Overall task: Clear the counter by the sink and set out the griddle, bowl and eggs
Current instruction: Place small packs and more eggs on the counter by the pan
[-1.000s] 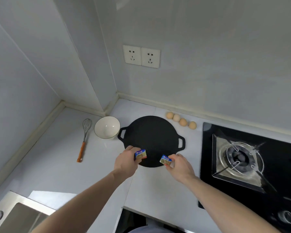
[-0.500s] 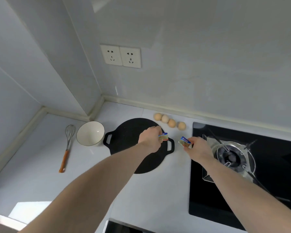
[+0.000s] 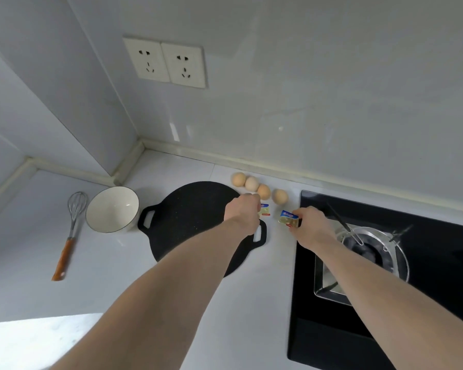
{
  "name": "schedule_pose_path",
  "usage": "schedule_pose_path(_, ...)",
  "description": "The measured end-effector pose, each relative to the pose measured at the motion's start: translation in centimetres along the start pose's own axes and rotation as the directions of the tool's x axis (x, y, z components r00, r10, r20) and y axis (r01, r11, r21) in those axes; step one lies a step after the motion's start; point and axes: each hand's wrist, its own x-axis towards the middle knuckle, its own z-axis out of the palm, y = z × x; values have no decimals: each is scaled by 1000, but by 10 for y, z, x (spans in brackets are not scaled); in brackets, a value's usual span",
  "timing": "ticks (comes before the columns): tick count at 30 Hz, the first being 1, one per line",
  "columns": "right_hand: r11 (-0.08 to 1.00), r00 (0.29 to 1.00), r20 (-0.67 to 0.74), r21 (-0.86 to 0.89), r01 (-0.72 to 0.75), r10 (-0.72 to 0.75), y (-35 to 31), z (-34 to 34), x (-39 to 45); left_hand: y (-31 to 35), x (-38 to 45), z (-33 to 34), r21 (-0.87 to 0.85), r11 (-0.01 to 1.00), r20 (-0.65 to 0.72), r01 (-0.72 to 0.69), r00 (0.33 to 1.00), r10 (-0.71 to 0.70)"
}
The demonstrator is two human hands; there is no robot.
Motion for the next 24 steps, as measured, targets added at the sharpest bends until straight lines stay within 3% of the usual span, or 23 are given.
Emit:
schedule_pose_path(16,999,1000,3,-34,12,-12,0,22,26,-4,14,22,108,991,12,-80,997,80)
schedule_pose_path(24,998,997,62,-27,49,-47,-18,15,23,-15,8,29,169,971,107,-172,982,155)
